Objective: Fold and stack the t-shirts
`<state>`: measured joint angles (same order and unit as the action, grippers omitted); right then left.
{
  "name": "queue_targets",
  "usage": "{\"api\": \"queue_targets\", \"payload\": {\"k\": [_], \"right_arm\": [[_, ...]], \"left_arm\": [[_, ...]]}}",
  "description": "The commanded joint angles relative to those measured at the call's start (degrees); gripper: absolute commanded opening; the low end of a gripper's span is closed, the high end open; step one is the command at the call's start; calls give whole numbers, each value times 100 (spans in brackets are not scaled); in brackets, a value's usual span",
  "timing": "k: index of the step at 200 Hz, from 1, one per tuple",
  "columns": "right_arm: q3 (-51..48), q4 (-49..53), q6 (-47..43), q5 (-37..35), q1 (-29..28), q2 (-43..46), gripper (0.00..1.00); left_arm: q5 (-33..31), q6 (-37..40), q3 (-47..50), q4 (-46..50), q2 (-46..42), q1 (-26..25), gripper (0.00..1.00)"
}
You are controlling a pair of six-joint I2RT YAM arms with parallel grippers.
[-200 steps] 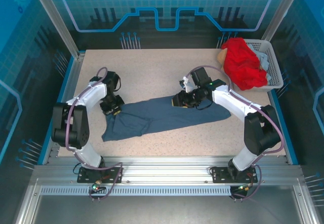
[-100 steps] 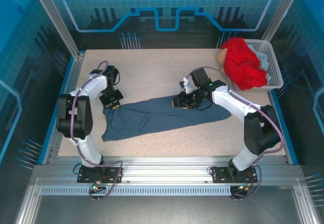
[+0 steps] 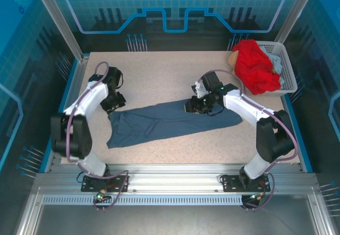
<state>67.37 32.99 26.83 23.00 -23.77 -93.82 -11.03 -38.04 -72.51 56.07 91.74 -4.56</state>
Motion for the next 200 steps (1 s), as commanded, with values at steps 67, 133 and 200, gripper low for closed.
{"api": "queue_targets", "payload": {"k": [67, 133, 200], "right_arm": [[1325, 1371, -155, -1518, 1082, -1798, 22], [1593, 2159, 388, -1976, 1173, -2478, 21], [482, 1251, 2281, -456, -53, -1557, 22]], "left_arm": [[1592, -2064, 605, -1228, 1096, -508, 23], [1315, -1073, -2022, -542, 3293, 100, 23], [3133, -1743, -6338, -1932, 5751, 169, 38]]}}
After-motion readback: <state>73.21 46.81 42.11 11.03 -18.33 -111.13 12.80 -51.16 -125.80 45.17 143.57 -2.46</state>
